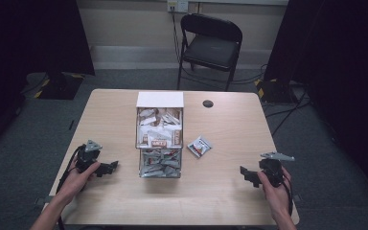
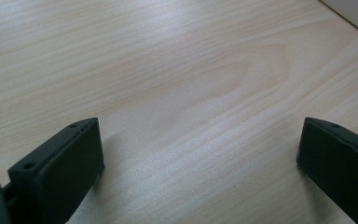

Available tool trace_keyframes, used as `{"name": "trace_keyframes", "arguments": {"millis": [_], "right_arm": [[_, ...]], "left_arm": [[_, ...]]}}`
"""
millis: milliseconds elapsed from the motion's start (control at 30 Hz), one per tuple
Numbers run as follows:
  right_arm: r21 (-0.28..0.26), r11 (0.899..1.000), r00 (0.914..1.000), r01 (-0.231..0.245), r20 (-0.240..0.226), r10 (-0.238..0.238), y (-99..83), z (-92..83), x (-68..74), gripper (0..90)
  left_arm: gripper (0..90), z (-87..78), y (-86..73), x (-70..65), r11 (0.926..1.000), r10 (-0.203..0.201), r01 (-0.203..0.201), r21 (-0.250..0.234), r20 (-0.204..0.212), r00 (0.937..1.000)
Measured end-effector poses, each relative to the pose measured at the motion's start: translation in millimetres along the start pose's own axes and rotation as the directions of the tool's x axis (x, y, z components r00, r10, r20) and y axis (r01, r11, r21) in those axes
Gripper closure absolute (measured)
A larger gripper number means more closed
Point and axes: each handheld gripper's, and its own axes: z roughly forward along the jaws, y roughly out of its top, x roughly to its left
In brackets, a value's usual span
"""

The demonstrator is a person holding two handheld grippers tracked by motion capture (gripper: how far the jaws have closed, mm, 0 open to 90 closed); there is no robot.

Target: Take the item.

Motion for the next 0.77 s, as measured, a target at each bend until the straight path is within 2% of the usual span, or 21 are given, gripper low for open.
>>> {"name": "trace_keyframes", "arguments": {"millis": [67,233,300,400,433,467,600,767], "right_arm": [[0.021,1.0,0.9997,-0.014,0.018,0.014,-5.7,3.0,-4.2,15.5],[0.08,0.997,0.9991,-0.013,0.041,0.009,-15.4,12.6,-12.5,15.7],[0.071,0.997,0.9979,0.002,0.064,-0.007,-18.2,14.3,-13.2,15.5],[0.058,0.998,0.9971,0.002,0.076,-0.007,-19.6,14.9,-11.9,14.5],[0.052,0.999,0.996,0.011,0.088,-0.015,-20.7,15.6,-10.4,14.6],[0.041,0.998,0.9924,0.041,0.114,-0.045,-23.3,17.7,-6.5,12.4],[-0.011,0.999,0.9918,0.038,0.123,-0.036,-28.1,22.0,-3.1,7.8],[-0.011,0.999,0.9911,0.031,0.13,-0.029,-28.5,21.7,-2.0,7.8]], "left_arm": [[0.0,0.0,0.0,0.0,1.0,0.0,0.0,0.0,0.0,1.0],[0.0,0.0,0.0,0.1,1.0,0.001,-0.001,0.001,0.0,1.0],[0.0,-0.1,0.1,0.2,1.0,0.001,-0.001,0.003,0.003,1.0],[0.0,-0.1,0.1,0.3,1.0,0.001,-0.001,0.003,0.003,1.0],[0.0,-0.1,0.1,0.2,1.0,0.001,-0.001,0.003,0.003,1.0],[0.0,-0.2,0.1,0.3,1.0,0.002,-0.002,0.003,0.003,1.0],[0.0,-0.2,0.1,0.2,1.0,0.002,-0.002,0.003,0.003,1.0],[0.0,-0.1,0.1,0.2,1.0,0.001,-0.001,0.003,0.003,1.0]]}}
